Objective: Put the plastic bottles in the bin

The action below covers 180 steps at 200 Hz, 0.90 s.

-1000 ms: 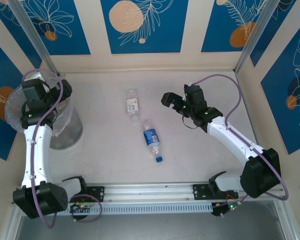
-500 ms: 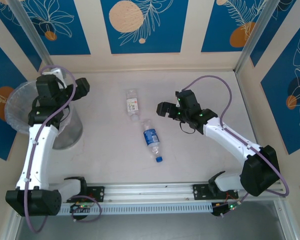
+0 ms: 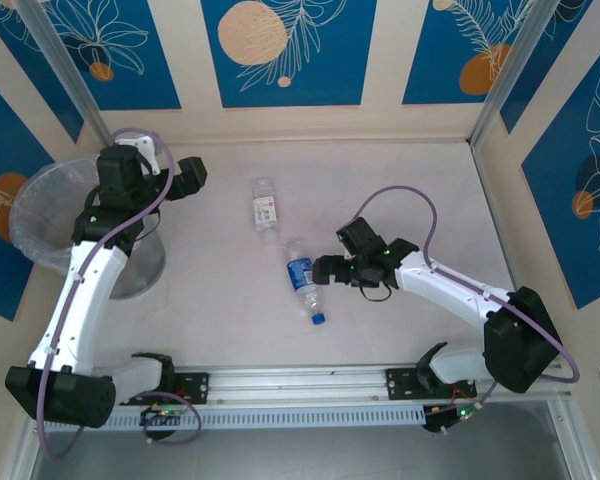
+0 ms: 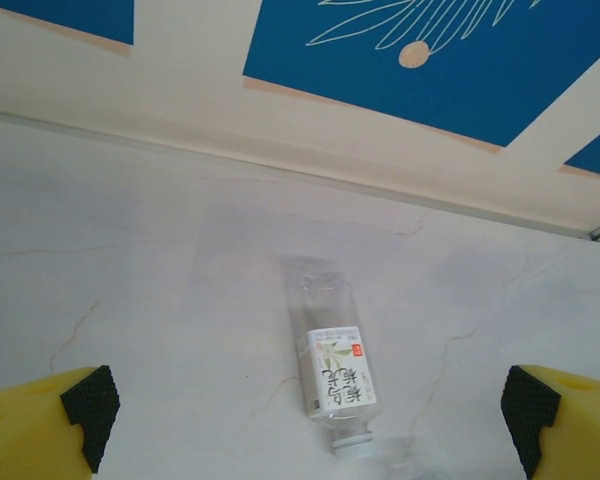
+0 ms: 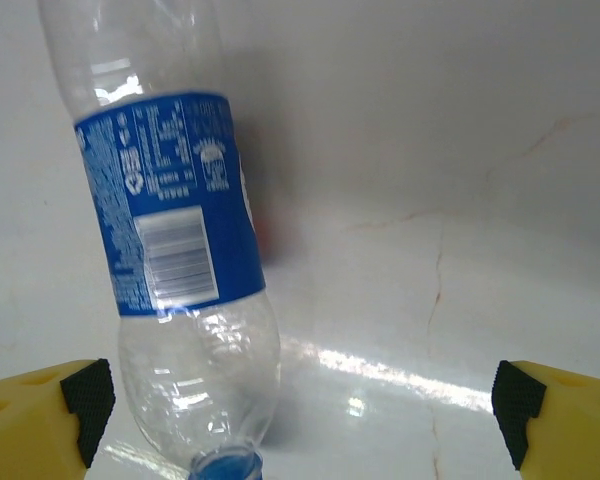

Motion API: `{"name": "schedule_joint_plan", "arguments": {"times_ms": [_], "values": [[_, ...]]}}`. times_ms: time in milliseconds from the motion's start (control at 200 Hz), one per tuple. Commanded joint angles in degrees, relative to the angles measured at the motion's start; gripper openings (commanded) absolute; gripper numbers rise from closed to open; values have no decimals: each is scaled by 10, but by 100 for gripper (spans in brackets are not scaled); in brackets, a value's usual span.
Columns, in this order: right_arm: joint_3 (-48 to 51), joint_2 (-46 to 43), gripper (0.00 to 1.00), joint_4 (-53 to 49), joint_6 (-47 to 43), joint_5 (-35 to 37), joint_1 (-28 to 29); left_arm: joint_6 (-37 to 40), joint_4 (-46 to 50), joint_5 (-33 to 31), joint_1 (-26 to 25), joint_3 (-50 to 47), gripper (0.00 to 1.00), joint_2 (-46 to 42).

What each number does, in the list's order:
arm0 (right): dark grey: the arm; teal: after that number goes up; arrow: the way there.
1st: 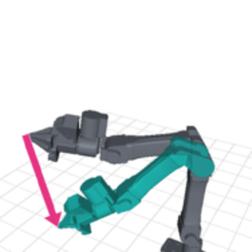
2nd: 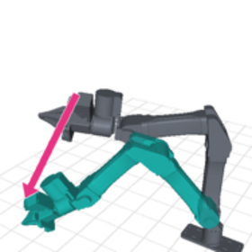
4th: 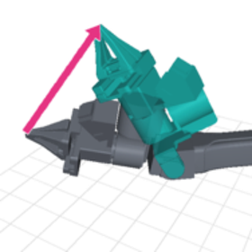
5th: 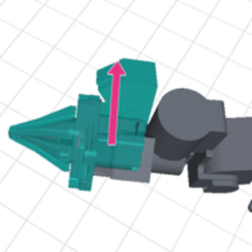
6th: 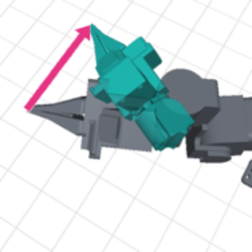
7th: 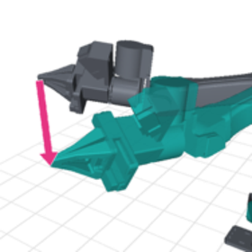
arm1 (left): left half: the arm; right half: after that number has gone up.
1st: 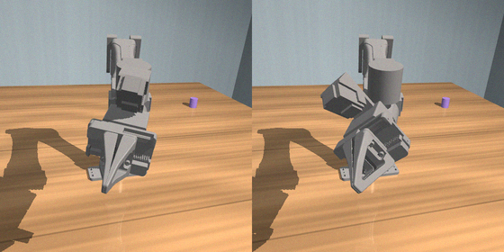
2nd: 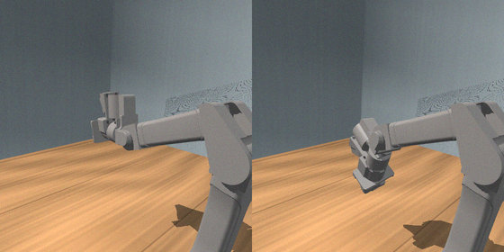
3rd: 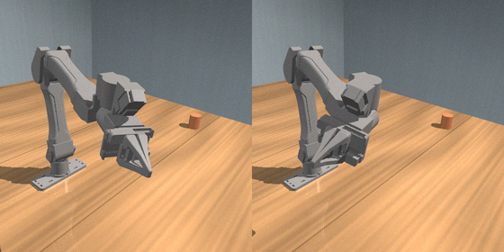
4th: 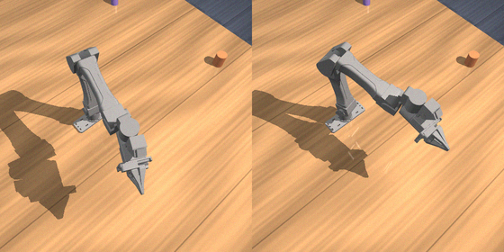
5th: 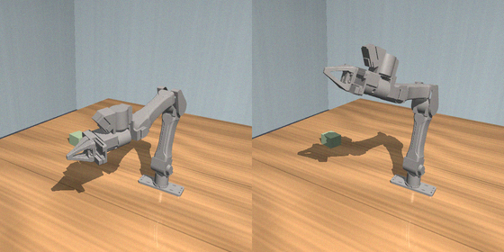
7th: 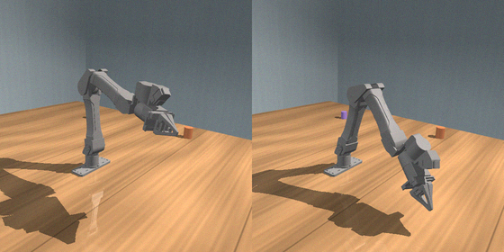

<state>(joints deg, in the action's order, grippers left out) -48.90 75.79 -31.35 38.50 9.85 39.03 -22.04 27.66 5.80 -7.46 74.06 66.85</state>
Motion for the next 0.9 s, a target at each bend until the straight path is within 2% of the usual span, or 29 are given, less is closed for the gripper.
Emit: {"name": "schedule_joint_plan", "arguments": {"times_ms": [0, 285, 505, 895], "values": [[5, 7, 100, 3, 23, -13, 15, -21, -38, 49, -14, -7, 99, 5], [-27, 88, 100, 19, -6, -37, 67, -5, -8, 34, -44, 5, 99, 29], [-51, 136, 100, 6, -20, -15, 110, -5, -4, 27, -47, 6, 99, 40], [-90, 213, 96, -11, -10, 36, 137, -2, 7, 22, -49, 8, 100, 59]]}}
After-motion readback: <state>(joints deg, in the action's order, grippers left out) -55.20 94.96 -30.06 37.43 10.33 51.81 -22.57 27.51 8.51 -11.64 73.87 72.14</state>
